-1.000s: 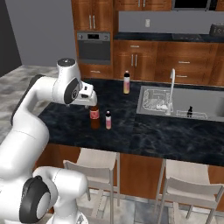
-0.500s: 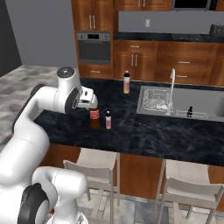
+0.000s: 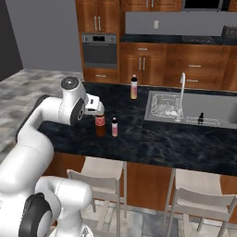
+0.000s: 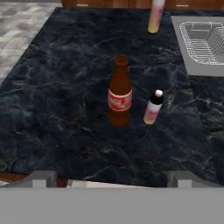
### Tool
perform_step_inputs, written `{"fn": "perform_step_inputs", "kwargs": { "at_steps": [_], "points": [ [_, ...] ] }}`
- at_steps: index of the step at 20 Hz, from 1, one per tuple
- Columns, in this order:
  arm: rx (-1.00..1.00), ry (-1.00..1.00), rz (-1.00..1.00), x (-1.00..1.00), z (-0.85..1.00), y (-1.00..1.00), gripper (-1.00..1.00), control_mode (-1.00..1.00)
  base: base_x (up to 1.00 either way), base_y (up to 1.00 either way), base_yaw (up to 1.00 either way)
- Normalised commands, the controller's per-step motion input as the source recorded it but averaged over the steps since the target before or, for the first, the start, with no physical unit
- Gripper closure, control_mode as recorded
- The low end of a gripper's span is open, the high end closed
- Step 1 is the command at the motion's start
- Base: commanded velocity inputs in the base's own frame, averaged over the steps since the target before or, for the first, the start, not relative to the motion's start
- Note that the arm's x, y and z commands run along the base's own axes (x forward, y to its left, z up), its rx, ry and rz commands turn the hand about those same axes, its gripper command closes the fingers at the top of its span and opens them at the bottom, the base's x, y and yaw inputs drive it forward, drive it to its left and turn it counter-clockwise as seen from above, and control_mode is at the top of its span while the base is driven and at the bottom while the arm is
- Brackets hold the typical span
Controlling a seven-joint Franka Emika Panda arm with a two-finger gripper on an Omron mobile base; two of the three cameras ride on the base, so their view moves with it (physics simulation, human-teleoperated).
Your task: Place the large bottle from the dining counter next to the other large bottle outside the sink, and place the small bottle from the dining counter next to the other small bottle inside the sink.
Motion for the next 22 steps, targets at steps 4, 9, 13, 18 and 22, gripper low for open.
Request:
{"fn": "perform_step_inputs", "kwargs": {
  "at_steps": [4,9,13,18,22],
  "points": [
    [-0.02,0.0,0.0,0.25,-0.15,0.0,-1.0,-1.0,0.0,0.0,0.0],
    [0.0,0.0,0.0,0.28,-0.13,0.0,-1.0,-1.0,0.0,0.0,0.0],
    [0.0,0.0,0.0,0.28,-0.11,0.0,-1.0,-1.0,0.0,0.0,0.0],
    [0.0,0.0,0.0,0.27,-0.17,0.02,-1.0,-1.0,0.0,0.0,0.0],
    [0.0,0.0,0.0,0.25,-0.22,0.05,-1.0,-1.0,0.0,0.0,0.0]
  ]
}}
